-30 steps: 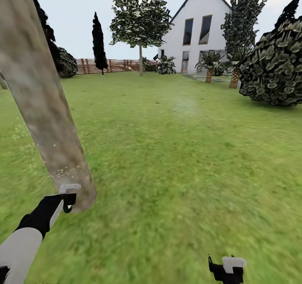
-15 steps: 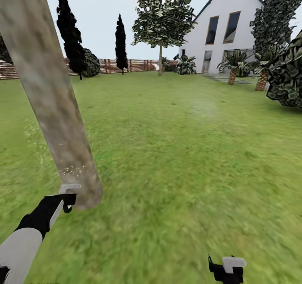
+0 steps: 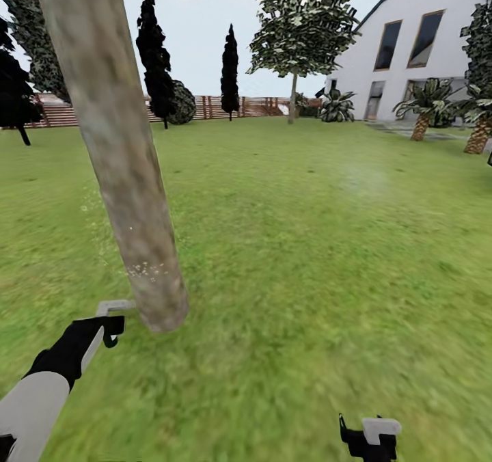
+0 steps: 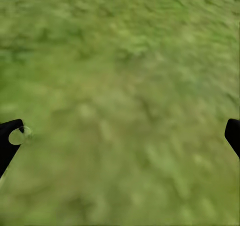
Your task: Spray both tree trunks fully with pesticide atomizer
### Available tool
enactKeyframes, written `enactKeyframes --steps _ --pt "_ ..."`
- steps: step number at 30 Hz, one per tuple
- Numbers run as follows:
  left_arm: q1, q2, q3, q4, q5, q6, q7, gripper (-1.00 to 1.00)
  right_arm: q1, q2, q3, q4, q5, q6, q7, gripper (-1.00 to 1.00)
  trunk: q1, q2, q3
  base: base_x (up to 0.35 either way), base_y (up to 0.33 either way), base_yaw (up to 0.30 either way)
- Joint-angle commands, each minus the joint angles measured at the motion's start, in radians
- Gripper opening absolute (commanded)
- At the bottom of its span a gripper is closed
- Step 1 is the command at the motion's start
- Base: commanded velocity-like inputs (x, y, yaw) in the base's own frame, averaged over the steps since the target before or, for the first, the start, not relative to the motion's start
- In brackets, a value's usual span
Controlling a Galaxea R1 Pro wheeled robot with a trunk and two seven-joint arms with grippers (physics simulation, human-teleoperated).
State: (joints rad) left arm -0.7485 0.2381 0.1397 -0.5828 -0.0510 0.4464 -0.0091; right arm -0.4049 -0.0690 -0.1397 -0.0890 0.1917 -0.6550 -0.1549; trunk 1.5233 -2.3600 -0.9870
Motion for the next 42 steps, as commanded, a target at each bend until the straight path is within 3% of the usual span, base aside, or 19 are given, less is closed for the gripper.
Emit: enactKeyframes --steps 1,7,8,10,14,16,18,21,22,24,25,28,32,33,34,35,39,41,42 --pt "0.000 -0.001 0.000 0.000 -0.001 0.000 0.000 -1.00 0.000 0.000 0.000 0.000 0.000 0.000 0.000 1.00 0.000 0.000 0.000 0.153 -0.079 0.178" --pt "0.000 -0.002 0.001 0.001 -0.001 0.003 0.001 -1.00 0.000 -0.001 0.000 -0.001 -0.001 0.000 0.000 1.00 0.000 0.000 0.000 0.198 -0.183 0.026" --pt "0.000 -0.001 0.009 0.000 0.002 0.000 0.001 -1.00 0.000 -0.001 -0.001 -0.001 -0.001 0.000 0.000 1.00 0.000 0.000 0.000 0.087 -0.246 0.000" --pt "0.000 0.001 0.063 -0.021 0.013 -0.048 -0.010 -1.00 0.000 0.000 0.000 -0.002 -0.001 0.000 0.000 1.00 0.000 0.000 0.000 0.020 -0.068 0.080" --pt "-0.015 -0.001 0.067 -0.036 0.007 -0.056 -0.020 -1.00 0.000 0.000 0.000 -0.002 -0.001 0.000 0.000 1.00 0.000 0.000 0.000 0.002 -0.007 0.254" --pt "-0.043 -0.005 0.021 -0.040 0.005 -0.046 -0.104 -1.00 0.000 -0.001 0.000 -0.002 -0.001 0.000 0.000 1.00 0.000 0.000 0.000 0.000 0.000 0.275" --pt "-0.079 -0.011 -0.025 -0.041 0.006 0.011 -0.156 -1.00 0.000 -0.001 0.000 -0.002 -0.001 0.000 0.000 1.00 0.000 0.000 0.000 0.000 0.000 0.138" --pt "-0.158 0.006 -0.037 -0.040 0.003 0.040 -0.168 -1.00 0.000 -0.002 0.000 -0.001 -0.001 0.000 0.000 1.00 0.000 0.000 0.000 0.000 0.000 0.012" --pt "-0.177 0.026 -0.038 -0.040 0.002 0.042 -0.168 -1.00 0.000 -0.002 0.000 -0.001 -0.001 0.000 0.000 1.00 0.000 0.000 0.000 0.000 0.000 0.002" --pt "-0.186 0.091 -0.039 -0.040 0.003 0.065 -0.169 -1.00 0.000 -0.002 0.000 0.000 -0.001 0.000 0.000 1.00 0.000 0.000 0.000 0.000 0.000 0.000" --pt "-0.182 0.092 -0.041 -0.039 0.003 0.064 -0.169 -1.00 0.000 -0.002 0.000 0.000 -0.001 0.000 0.000 1.00 0.000 0.000 0.000 0.000 0.000 0.000" --pt "-0.188 0.081 -0.082 -0.041 0.004 0.068 -0.255 -1.00 0.000 -0.002 0.000 0.000 -0.001 0.000 0.000 1.00 0.000 0.000 0.000 0.000 0.000 0.000" --pt "-0.188 0.112 -0.086 -0.041 0.001 0.064 -0.281 -1.00 0.000 -0.002 0.000 0.000 0.000 0.000 0.000 1.00 0.000 0.000 0.000 -0.120 -0.007 0.000" --pt "-0.185 0.110 -0.088 -0.043 0.003 0.067 -0.281 -1.00 0.000 -0.002 0.000 0.000 0.000 0.000 0.000 1.00 0.000 0.000 0.000 -0.229 -0.052 0.000" --pt "-0.185 0.080 -0.090 -0.062 0.003 0.069 -0.281 -1.00 0.000 -0.002 0.000 0.000 0.000 0.000 0.000 1.00 0.000 0.000 0.000 -0.075 -0.017 0.000" --pt "-0.184 0.068 -0.091 -0.073 0.003 0.070 -0.281 -1.00 0.000 -0.002 0.000 0.000 0.000 0.000 0.001 1.00 0.000 0.000 0.000 -0.038 -0.009 0.000" --pt "-0.193 0.043 -0.098 -0.095 0.004 0.072 -0.281 -1.00 0.000 -0.002 0.000 0.000 0.000 0.000 0.001 1.00 0.000 0.000 0.000 -0.007 -0.002 0.000" --pt "-0.199 0.051 -0.093 -0.098 0.007 0.094 -0.281 -1.00 0.000 -0.002 0.000 0.000 0.000 0.000 0.001 1.00 0.000 0.000 0.000 0.000 0.000 0.000" --pt "-0.219 0.068 -0.089 -0.113 0.009 0.140 -0.284 -1.00 0.000 -0.002 0.000 0.000 0.000 0.000 0.001 1.00 0.000 0.000 0.000 0.000 0.000 0.000"
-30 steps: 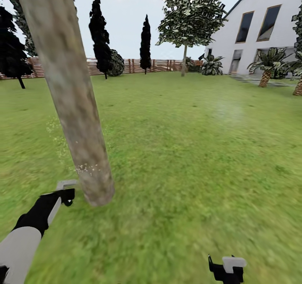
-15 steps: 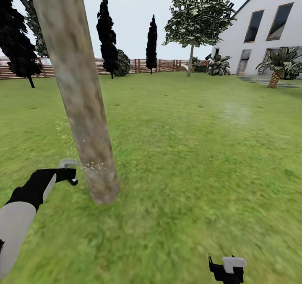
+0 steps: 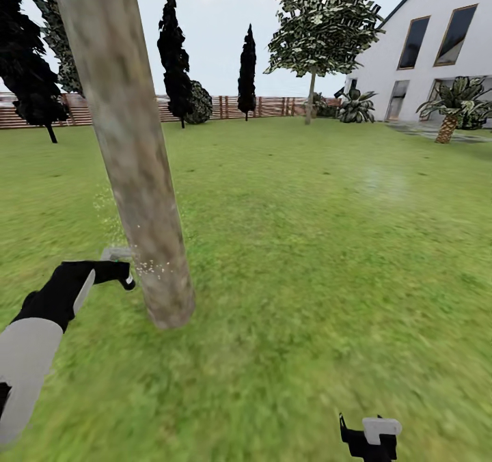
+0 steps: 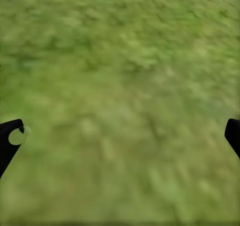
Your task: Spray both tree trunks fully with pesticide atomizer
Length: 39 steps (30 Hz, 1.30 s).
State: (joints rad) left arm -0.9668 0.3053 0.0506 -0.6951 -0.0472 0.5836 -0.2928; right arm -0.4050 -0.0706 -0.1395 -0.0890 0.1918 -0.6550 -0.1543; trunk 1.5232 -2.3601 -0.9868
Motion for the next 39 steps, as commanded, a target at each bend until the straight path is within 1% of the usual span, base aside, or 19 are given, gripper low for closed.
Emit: enactKeyframes --steps 1,2,3,5,6,7,8,9,10,12,14,18,28,33,37,39 --pt "-0.011 0.013 0.001 -0.008 0.007 0.025 -0.005 -1.00 0.000 0.000 0.000 0.000 0.000 0.000 0.000 1.00 0.000 0.000 0.000 0.000 0.000 0.000" --pt "-0.015 0.021 -0.001 -0.025 0.003 0.042 -0.014 -1.00 0.000 0.000 0.000 0.000 0.000 0.000 0.000 1.00 0.000 0.000 0.000 0.000 0.000 0.000" --pt "-0.015 0.023 -0.005 -0.038 0.002 0.048 -0.017 -1.00 0.000 0.000 0.000 0.000 0.000 0.000 0.000 1.00 0.000 0.000 0.000 0.000 0.000 0.000" --pt "-0.031 0.022 -0.006 -0.065 0.004 0.055 -0.018 -1.00 0.000 0.000 0.000 0.000 0.000 0.000 0.000 1.00 0.000 0.000 0.000 0.000 0.000 0.000" --pt "-0.050 0.023 -0.005 -0.093 0.006 0.078 -0.019 -1.00 0.000 0.000 0.000 0.000 0.000 0.000 0.000 1.00 0.000 0.000 0.000 0.000 0.000 0.000" --pt "-0.091 0.024 -0.006 -0.111 0.006 0.133 -0.020 -1.00 0.000 0.000 0.000 0.000 0.000 0.000 0.001 1.00 0.000 0.000 0.000 0.000 0.000 0.000" --pt "-0.123 0.025 -0.007 -0.118 0.005 0.161 -0.021 -1.00 0.000 0.000 0.000 0.000 0.000 0.000 0.001 1.00 0.000 0.000 0.000 0.000 0.000 0.000" --pt "-0.142 0.026 -0.008 -0.121 0.003 0.172 -0.022 -1.00 0.000 0.000 0.000 0.000 0.000 0.000 0.001 1.00 0.000 0.000 0.000 0.000 0.000 0.000" --pt "-0.148 0.023 -0.020 -0.123 -0.002 0.177 -0.026 -1.00 0.000 0.000 0.000 0.000 0.000 0.000 0.001 1.00 0.000 0.000 0.000 0.000 0.000 0.000" --pt "-0.149 0.025 -0.054 -0.124 -0.012 0.181 -0.028 -1.00 0.000 0.000 0.000 0.000 0.000 0.000 0.001 1.00 0.000 0.000 0.000 0.000 0.000 0.000" --pt "-0.148 0.027 -0.060 -0.124 -0.012 0.182 -0.029 -1.00 0.000 0.000 0.000 0.000 0.000 0.000 0.000 1.00 0.000 0.000 0.000 0.000 -0.171 0.000" --pt "-0.148 0.028 -0.061 -0.124 -0.011 0.182 -0.029 -1.00 0.000 0.000 0.000 0.000 0.000 0.000 0.000 1.00 0.000 0.000 0.000 -0.027 -0.260 0.000" --pt "-0.155 0.029 -0.060 -0.124 -0.015 0.183 -0.028 -1.00 0.000 0.000 0.000 -0.001 -0.001 0.000 0.000 1.00 0.000 0.000 0.000 -0.141 -0.257 0.000" --pt "-0.148 0.027 -0.061 -0.124 -0.015 0.183 -0.028 -1.00 0.000 0.000 0.000 -0.001 0.000 0.000 0.000 1.00 0.000 0.000 0.000 0.184 -0.213 0.176" --pt "-0.141 0.017 -0.062 -0.123 -0.007 0.183 -0.027 -1.00 0.000 0.000 0.000 -0.002 0.000 0.000 -0.001 1.00 0.000 0.000 0.000 0.242 -0.186 0.214" --pt "-0.139 0.020 -0.060 -0.117 -0.010 0.182 -0.027 -1.00 0.000 0.000 0.000 -0.002 0.000 0.000 0.000 1.00 0.000 0.000 0.000 0.243 -0.185 0.021"
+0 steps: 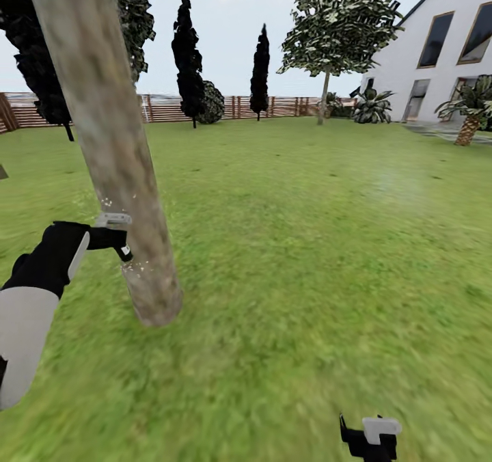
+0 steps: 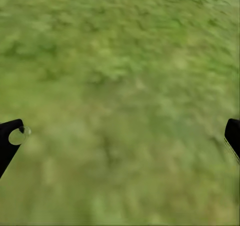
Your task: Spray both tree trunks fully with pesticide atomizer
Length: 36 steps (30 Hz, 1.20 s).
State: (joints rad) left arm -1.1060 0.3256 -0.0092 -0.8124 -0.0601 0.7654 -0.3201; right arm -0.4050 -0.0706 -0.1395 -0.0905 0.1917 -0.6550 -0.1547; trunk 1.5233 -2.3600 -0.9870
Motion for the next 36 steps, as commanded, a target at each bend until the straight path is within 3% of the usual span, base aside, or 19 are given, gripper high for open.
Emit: enactKeyframes --steps 1,3,4,6,8,10,11,13,14,16,18,19,21,23,24,26,29,36 --pt "0.001 0.017 0.006 0.006 0.000 0.000 0.000 -1.00 0.000 0.000 0.000 0.000 0.000 0.000 0.000 1.00 0.000 0.000 0.000 0.243 -0.185 0.007" --pt "0.004 0.071 0.016 0.011 0.000 -0.001 0.000 -1.00 0.000 0.000 0.000 0.001 0.000 0.000 0.000 1.00 0.000 0.000 0.000 0.238 -0.185 0.002" --pt "0.020 0.079 0.017 0.010 0.001 -0.002 0.001 -1.00 0.000 0.000 0.000 0.001 0.000 0.000 0.000 1.00 0.000 0.000 0.000 0.135 -0.223 0.000" --pt "0.047 0.077 0.016 0.008 0.006 -0.004 0.003 -1.00 0.000 0.000 0.000 0.001 0.000 0.000 0.000 1.00 0.000 0.000 0.000 0.040 -0.255 0.000" --pt "0.058 0.037 0.017 0.007 0.004 -0.006 0.008 -1.00 0.000 0.000 0.000 0.002 0.000 0.000 0.000 1.00 0.000 0.000 0.000 -0.106 -0.267 0.000" --pt "0.060 0.035 0.021 0.011 0.002 -0.006 0.008 -1.00 0.000 0.000 0.000 0.002 0.000 0.000 0.000 1.00 0.000 0.000 0.000 -0.155 -0.265 0.000" --pt "0.065 0.045 0.041 0.015 0.001 -0.006 0.009 -1.00 0.000 0.000 0.000 0.002 0.000 0.000 0.001 1.00 0.000 0.000 0.000 -0.160 -0.265 0.000" --pt "0.083 0.096 0.096 0.021 -0.001 -0.010 0.005 -1.00 0.000 0.000 0.000 0.002 0.000 0.000 0.001 1.00 0.000 0.000 0.000 -0.162 -0.265 0.000" --pt "0.097 0.102 0.102 0.026 -0.002 -0.014 0.008 -1.00 0.000 0.000 0.000 0.002 0.000 0.000 0.000 1.00 0.000 0.000 0.000 -0.163 -0.264 0.000" --pt "0.114 0.095 0.102 0.054 0.002 -0.019 0.011 -1.00 0.000 0.000 0.000 0.002 0.000 0.000 0.000 1.00 0.000 0.000 0.000 -0.102 -0.256 0.000" --pt "0.117 0.024 0.097 0.087 -0.005 -0.025 0.023 -1.00 0.000 0.000 0.000 0.002 0.000 0.000 0.001 1.00 0.000 0.000 0.000 -0.005 -0.197 0.000" --pt "0.118 0.002 0.096 0.092 -0.006 -0.025 0.049 -1.00 0.000 0.000 0.000 0.002 0.000 0.000 0.001 1.00 0.000 0.000 0.000 0.185 -0.079 0.000" --pt "0.121 0.013 0.103 0.108 -0.007 -0.025 0.073 -1.00 0.000 0.000 0.000 0.002 0.000 0.000 0.001 1.00 0.000 0.000 0.000 0.276 -0.020 0.000" --pt "0.143 0.071 0.105 0.138 -0.006 -0.078 0.102 -1.00 0.000 0.000 0.000 0.002 0.000 0.000 0.001 1.00 0.000 0.000 0.000 0.076 -0.004 0.000" --pt "0.165 0.077 0.105 0.147 -0.006 -0.113 0.105 -1.00 0.000 0.001 0.000 0.002 0.000 0.000 0.001 1.00 0.000 0.000 0.000 0.015 -0.001 0.116" --pt "0.179 0.072 0.102 0.152 -0.001 -0.132 0.108 -1.00 0.000 0.001 0.000 0.002 0.000 0.000 0.001 1.00 0.000 0.000 0.000 0.006 0.000 0.215" --pt "0.184 0.040 0.104 0.145 0.006 -0.138 0.109 -1.00 0.000 0.002 0.000 0.002 0.000 0.000 0.001 1.00 0.000 0.000 0.000 0.001 0.000 0.268" --pt "0.173 0.038 0.108 0.106 0.003 -0.135 0.113 -1.00 0.000 0.001 0.000 0.002 0.000 0.000 0.001 1.00 0.000 0.000 0.000 0.225 0.058 0.145"
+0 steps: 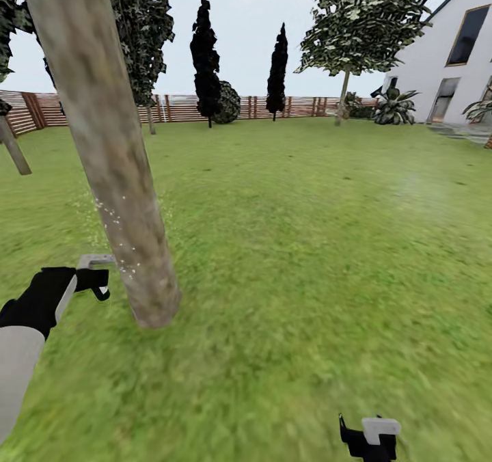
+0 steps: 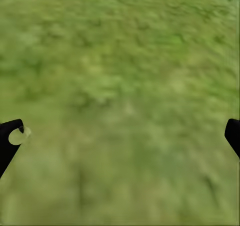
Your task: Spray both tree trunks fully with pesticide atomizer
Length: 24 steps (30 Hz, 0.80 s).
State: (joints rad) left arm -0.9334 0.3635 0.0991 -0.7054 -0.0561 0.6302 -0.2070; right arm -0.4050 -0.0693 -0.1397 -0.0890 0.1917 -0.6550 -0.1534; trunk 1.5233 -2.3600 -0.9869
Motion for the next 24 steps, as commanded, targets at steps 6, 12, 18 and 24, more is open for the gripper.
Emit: enactKeyframes --steps 6,12,18,24 --pt "0.012 0.009 0.011 -0.084 -0.005 -0.001 -0.002 -1.00 0.000 -0.001 0.000 0.000 0.000 0.000 0.000 1.00 0.000 0.000 0.000 0.012 -0.030 0.001" --pt "0.015 0.003 0.024 -0.091 -0.003 -0.004 -0.002 -1.00 0.000 -0.001 0.000 0.000 0.000 0.000 0.000 1.00 0.000 0.000 0.000 -0.038 -0.254 0.000" --pt "0.015 0.003 0.024 -0.086 -0.008 -0.003 0.001 -1.00 0.000 -0.001 0.000 0.000 0.000 0.000 0.000 1.00 0.000 0.000 0.000 0.000 -0.270 0.000" --pt "0.020 0.009 0.026 -0.051 -0.009 -0.004 0.051 -1.00 0.000 0.000 0.000 0.000 0.000 0.000 0.000 1.00 0.000 0.000 0.000 0.000 -0.270 0.136"
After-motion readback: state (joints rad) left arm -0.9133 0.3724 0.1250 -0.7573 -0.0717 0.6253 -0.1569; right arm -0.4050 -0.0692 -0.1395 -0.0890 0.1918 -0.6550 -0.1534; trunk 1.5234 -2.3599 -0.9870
